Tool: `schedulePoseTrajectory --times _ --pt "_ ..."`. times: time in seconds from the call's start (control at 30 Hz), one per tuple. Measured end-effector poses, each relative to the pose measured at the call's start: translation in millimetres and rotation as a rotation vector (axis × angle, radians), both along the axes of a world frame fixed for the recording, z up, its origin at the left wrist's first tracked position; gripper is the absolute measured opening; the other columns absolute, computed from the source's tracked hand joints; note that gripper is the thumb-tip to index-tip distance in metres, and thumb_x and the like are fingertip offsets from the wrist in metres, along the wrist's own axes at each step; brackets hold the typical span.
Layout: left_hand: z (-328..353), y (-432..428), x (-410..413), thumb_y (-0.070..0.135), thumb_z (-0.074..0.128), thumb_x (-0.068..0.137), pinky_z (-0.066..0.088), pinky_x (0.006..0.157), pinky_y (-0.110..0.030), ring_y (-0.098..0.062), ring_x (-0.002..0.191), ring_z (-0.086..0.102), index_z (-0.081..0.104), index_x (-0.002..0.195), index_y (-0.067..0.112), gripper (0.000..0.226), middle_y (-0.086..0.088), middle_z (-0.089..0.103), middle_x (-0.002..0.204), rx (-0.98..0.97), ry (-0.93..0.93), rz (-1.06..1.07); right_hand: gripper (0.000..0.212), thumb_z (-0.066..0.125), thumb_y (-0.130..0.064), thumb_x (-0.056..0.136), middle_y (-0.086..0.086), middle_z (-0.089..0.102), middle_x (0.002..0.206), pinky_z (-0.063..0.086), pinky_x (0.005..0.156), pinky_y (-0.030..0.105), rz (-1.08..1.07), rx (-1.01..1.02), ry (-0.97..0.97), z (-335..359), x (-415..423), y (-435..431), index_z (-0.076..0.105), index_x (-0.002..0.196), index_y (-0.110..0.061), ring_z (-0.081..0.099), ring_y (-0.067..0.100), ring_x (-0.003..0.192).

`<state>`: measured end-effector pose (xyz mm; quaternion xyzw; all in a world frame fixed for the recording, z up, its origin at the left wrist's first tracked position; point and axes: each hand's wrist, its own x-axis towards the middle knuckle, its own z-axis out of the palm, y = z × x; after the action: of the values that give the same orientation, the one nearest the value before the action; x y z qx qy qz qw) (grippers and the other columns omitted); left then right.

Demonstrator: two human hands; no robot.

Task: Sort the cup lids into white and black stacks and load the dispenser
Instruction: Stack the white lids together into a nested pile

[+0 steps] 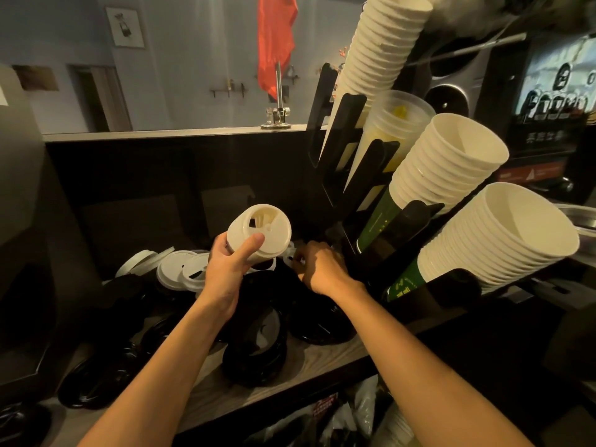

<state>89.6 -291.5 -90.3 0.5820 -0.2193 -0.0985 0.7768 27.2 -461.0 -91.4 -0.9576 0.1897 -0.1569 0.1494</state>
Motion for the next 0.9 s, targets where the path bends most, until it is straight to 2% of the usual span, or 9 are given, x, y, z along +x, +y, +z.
schedulePoseTrajectory --times 0.1,0.17,0.23,0.3,0.43,0.53,0.67,0.77,0.9 --pt "0 0 2 0.043 0.091 0.067 0.055 0.099 -0.037 -0.026 0.12 0.064 0.049 0.14 0.017 0.088 -0.008 0.063 0.131 -0.004 0.004 0.003 0.02 0.054 -0.025 0.101 0.009 0.069 0.105 0.053 0.078 0.037 -0.011 0.051 -0.131 2 -3 0 0.056 0.119 -0.016 0.067 0.03 0.098" --pt "-1 0 2 0.044 0.091 0.065 0.053 0.103 -0.039 -0.026 0.12 0.064 0.048 0.14 0.017 0.091 -0.007 0.063 0.131 -0.007 0.001 0.003 0.019 0.044 -0.023 0.106 0.005 0.066 0.102 0.049 0.071 0.033 -0.02 0.145 -0.254 5 -7 0 0.049 0.123 -0.016 0.065 0.025 0.094" --pt "-1 0 3 0.048 0.09 0.062 0.051 0.107 -0.044 -0.026 0.121 0.062 0.048 0.14 0.019 0.094 -0.006 0.062 0.13 0.01 -0.011 0.012 0.016 0.036 -0.026 0.109 -0.004 0.06 0.09 0.046 0.061 0.028 -0.01 0.277 -0.439 10 -11 1 0.049 0.114 -0.017 0.061 0.019 0.082" --pt "-2 0 3 0.05 0.09 0.06 0.05 0.109 -0.047 -0.025 0.121 0.061 0.047 0.141 0.02 0.097 -0.004 0.061 0.129 0.027 -0.03 0.022 0.02 0.034 -0.03 0.11 -0.008 0.056 0.084 0.047 0.06 0.024 0.01 0.367 -0.607 14 -14 2 0.049 0.107 -0.018 0.059 0.013 0.075" --pt "-1 2 1 0.057 0.086 0.055 0.054 0.101 -0.04 -0.025 0.12 0.062 0.045 0.14 0.021 0.101 -0.003 0.061 0.129 0.03 -0.114 0.077 0.028 0.035 -0.035 0.109 -0.009 0.059 0.097 0.047 0.063 0.013 0.006 0.623 -0.807 31 -16 8 0.056 0.116 -0.018 0.06 0.004 0.086" --pt "1 6 3 0.058 0.081 0.056 0.056 0.093 -0.034 -0.025 0.118 0.064 0.046 0.138 0.02 0.097 -0.005 0.061 0.129 -0.018 -0.132 0.133 0.022 0.036 -0.038 0.109 -0.012 0.057 0.097 0.045 0.064 0.012 -0.031 0.864 -0.877 41 -14 15 0.054 0.111 -0.026 0.058 0.006 0.086" --pt "2 9 9 0.053 0.084 0.064 0.05 0.105 -0.041 -0.027 0.123 0.06 0.044 0.141 0.024 0.091 -0.002 0.059 0.13 -0.041 -0.043 0.173 0.027 0.046 -0.044 0.104 -0.008 0.064 0.093 0.049 0.059 0.013 -0.038 1.095 -0.931 46 -8 23 0.061 0.102 -0.022 0.063 0.007 0.083" --pt "4 13 13 0.056 0.086 0.065 0.05 0.105 -0.042 -0.025 0.123 0.058 0.044 0.144 0.021 0.097 -0.004 0.059 0.131 -0.074 0.046 0.155 0.036 0.059 -0.044 0.098 0.0 0.07 0.1 0.056 0.075 0.021 -0.001 1.184 -0.923 50 -6 28 0.067 0.114 -0.013 0.067 0.014 0.096" --pt "5 15 13 0.058 0.083 0.061 0.052 0.095 -0.038 -0.026 0.12 0.059 0.047 0.143 0.018 0.098 -0.007 0.06 0.131 -0.038 0.05 0.114 0.027 0.06 -0.041 0.098 -0.003 0.068 0.1 0.058 0.087 0.034 0.084 1.272 -0.907 52 -9 30 0.073 0.107 -0.018 0.064 0.015 0.097"
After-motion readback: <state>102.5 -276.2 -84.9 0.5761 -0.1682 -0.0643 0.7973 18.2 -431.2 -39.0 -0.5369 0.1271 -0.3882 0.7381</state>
